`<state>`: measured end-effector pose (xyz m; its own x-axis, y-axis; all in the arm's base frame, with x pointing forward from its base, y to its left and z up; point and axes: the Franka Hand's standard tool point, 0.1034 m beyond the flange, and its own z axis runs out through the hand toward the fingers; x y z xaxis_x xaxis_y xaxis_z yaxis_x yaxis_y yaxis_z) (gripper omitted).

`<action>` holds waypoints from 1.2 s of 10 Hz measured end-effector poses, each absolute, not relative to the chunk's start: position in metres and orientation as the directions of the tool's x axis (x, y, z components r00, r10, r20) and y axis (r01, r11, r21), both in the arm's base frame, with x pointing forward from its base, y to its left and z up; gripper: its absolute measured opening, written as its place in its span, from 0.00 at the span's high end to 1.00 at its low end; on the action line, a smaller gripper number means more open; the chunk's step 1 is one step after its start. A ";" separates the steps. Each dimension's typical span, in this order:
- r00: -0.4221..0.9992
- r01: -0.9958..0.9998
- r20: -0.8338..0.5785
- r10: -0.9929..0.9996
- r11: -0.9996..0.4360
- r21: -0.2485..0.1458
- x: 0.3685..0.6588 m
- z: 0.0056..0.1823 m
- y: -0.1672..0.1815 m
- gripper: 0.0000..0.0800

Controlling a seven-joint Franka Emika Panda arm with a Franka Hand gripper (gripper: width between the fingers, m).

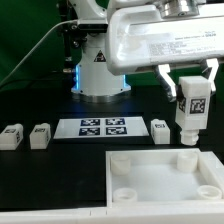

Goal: Assemble one leg

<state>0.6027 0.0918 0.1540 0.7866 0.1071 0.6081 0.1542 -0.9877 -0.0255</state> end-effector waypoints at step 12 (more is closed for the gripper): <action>0.814 0.175 0.567 0.127 -0.984 -0.031 0.632 0.109 0.100 0.63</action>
Offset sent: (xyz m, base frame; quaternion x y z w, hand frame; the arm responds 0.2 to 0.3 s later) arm 0.0000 0.0000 0.0000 0.0000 0.0000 0.0000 1.0000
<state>0.6319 0.0996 0.1092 0.8141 0.1266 0.5668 0.1750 -0.9841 -0.0314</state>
